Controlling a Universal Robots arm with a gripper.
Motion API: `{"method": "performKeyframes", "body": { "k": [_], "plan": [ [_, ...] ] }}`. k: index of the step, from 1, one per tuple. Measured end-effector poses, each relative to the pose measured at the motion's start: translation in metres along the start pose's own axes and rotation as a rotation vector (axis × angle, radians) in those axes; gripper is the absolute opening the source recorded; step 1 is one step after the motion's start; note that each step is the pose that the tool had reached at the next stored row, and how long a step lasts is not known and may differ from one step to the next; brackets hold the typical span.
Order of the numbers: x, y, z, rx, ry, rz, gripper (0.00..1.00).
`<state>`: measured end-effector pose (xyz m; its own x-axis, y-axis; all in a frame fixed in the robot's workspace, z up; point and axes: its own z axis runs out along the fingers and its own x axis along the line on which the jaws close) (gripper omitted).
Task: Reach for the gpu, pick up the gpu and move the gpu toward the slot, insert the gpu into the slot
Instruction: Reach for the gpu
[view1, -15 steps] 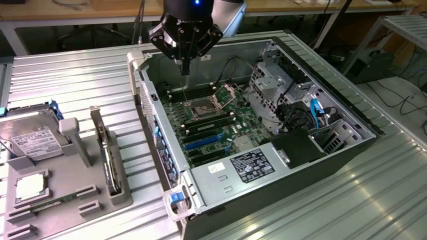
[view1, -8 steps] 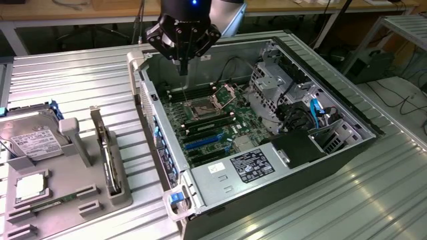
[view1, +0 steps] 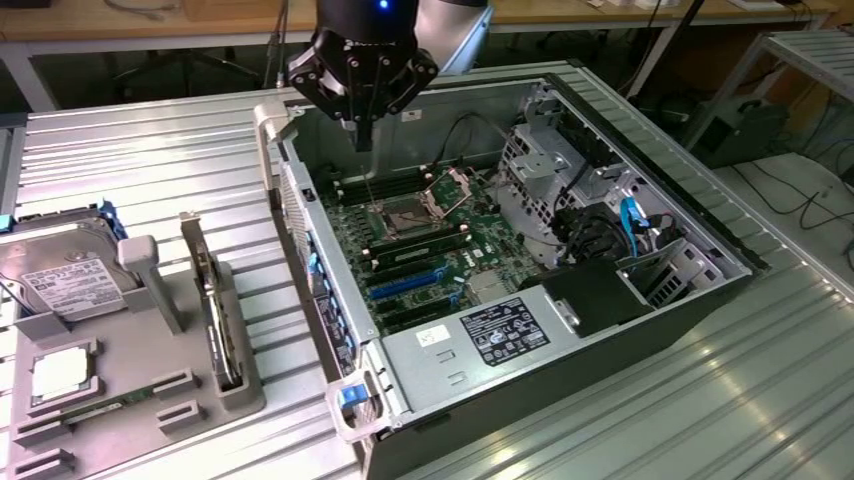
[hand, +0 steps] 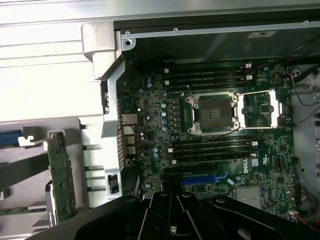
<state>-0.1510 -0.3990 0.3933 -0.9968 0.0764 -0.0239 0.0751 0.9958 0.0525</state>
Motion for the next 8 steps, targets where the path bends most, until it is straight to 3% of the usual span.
{"method": "performKeyframes", "body": {
  "k": [8],
  "plan": [
    [0.0069, -0.0005, -0.0002, 0.0, 0.0, 0.0, 0.11]
  ]
}}
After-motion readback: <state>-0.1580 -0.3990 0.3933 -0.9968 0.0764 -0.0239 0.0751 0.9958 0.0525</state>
